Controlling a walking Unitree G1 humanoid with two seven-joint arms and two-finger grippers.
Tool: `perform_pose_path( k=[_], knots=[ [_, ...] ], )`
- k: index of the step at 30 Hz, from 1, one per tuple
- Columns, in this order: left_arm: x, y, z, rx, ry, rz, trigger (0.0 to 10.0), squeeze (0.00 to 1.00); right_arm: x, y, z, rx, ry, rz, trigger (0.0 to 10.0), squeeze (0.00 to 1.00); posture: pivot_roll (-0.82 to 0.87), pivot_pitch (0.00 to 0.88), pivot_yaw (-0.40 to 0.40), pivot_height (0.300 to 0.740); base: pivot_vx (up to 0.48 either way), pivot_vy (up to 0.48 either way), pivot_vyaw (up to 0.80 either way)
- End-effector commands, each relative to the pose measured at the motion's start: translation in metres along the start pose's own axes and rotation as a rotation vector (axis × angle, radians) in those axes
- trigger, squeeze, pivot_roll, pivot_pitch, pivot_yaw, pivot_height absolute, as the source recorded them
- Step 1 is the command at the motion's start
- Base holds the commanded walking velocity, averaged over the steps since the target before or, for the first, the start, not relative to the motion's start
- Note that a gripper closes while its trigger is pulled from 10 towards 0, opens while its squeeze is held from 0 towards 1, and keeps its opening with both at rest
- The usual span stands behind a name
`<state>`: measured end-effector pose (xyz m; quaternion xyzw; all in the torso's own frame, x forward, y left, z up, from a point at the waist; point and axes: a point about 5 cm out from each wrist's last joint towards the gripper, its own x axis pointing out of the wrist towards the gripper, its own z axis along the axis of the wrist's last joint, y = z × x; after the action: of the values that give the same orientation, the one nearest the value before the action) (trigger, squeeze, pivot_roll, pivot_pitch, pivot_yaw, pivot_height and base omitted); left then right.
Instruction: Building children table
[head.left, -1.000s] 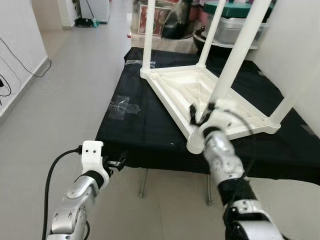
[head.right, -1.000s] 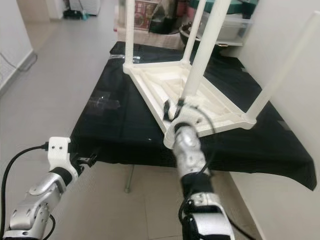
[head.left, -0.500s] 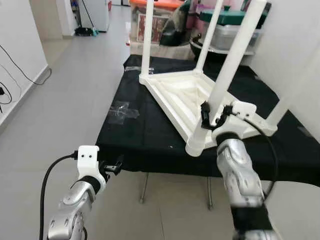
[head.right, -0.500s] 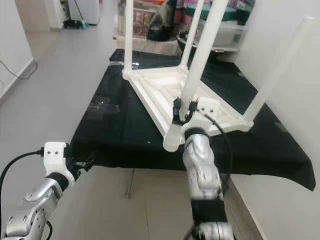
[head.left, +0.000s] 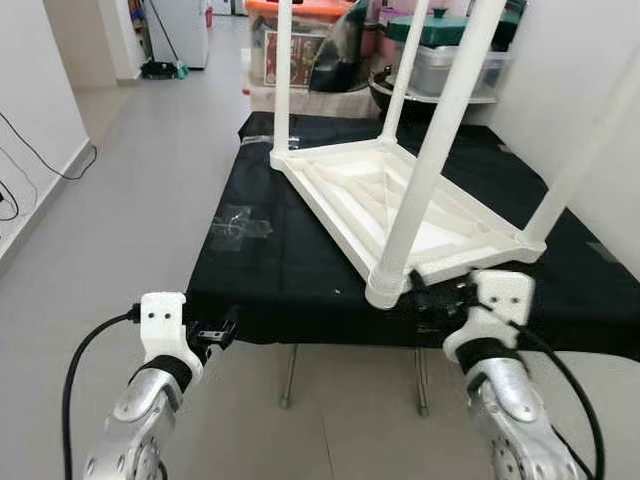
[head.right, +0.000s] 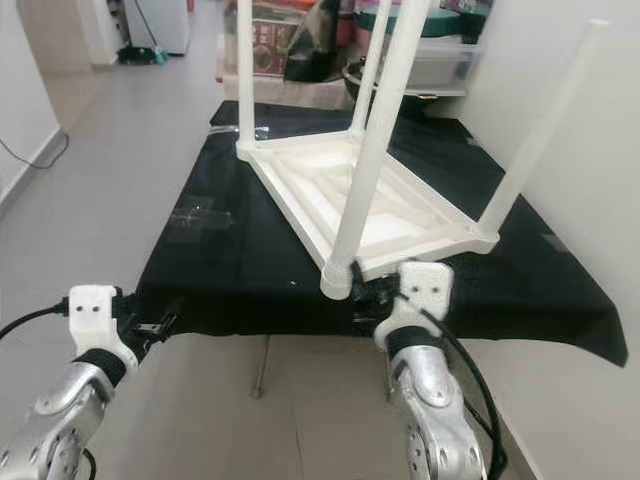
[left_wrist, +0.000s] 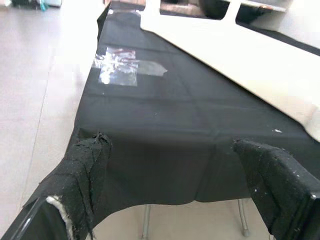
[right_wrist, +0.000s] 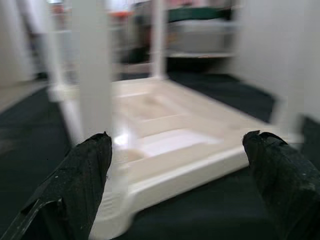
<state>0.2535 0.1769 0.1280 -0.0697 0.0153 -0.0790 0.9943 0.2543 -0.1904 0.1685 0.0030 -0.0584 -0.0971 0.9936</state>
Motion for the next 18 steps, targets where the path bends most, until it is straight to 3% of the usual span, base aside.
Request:
perform_pose_path(
  k=[1, 2, 3, 5, 10, 13, 18],
  knots=[
    [-0.002, -0.003, 0.003, 0.026, -0.019, -0.011, 10.0, 0.00, -0.005, -0.013, -0.002, -0.026, 0.025, -0.095, 10.0, 0.28, 0.06, 0.000, -0.068, 0.740, 0.244, 0.000, 0.00],
    [-0.002, -0.003, 0.003, 0.026, -0.019, -0.011, 10.0, 0.00, -0.005, -0.013, -0.002, -0.026, 0.025, -0.095, 10.0, 0.28, 0.06, 0.000, -0.068, 0.740, 0.244, 0.000, 0.00],
    [-0.002, -0.002, 0.005, 0.029, -0.029, -0.003, 10.0, 0.00, -0.006, -0.020, -0.004, -0.037, 0.040, -0.149, 10.0, 0.04, 0.06, 0.000, -0.067, 0.740, 0.379, 0.000, 0.00],
    [-0.001, 0.000, 0.007, 0.031, -0.037, 0.003, 10.0, 0.00, -0.006, -0.025, -0.005, -0.050, 0.055, -0.185, 10.0, 0.00, 0.06, 0.000, -0.065, 0.740, 0.392, 0.000, 0.00],
    [0.001, 0.002, 0.010, 0.035, -0.048, 0.007, 10.0, 0.00, -0.003, -0.029, -0.005, -0.061, 0.069, -0.213, 10.0, 0.00, 0.06, 0.000, -0.065, 0.740, 0.440, 0.000, 0.00],
    [0.005, 0.001, 0.014, 0.044, -0.057, -0.001, 10.0, 0.00, 0.012, -0.024, 0.005, -0.043, 0.026, -0.204, 10.0, 0.00, 0.06, 0.000, -0.061, 0.740, 0.439, 0.000, 0.00],
    [0.005, -0.002, 0.015, 0.047, -0.059, -0.015, 10.0, 0.00, 0.017, -0.018, 0.008, -0.005, 0.012, -0.150, 10.0, 0.00, 0.06, 0.000, -0.061, 0.740, 0.439, 0.000, 0.00]
  ],
)
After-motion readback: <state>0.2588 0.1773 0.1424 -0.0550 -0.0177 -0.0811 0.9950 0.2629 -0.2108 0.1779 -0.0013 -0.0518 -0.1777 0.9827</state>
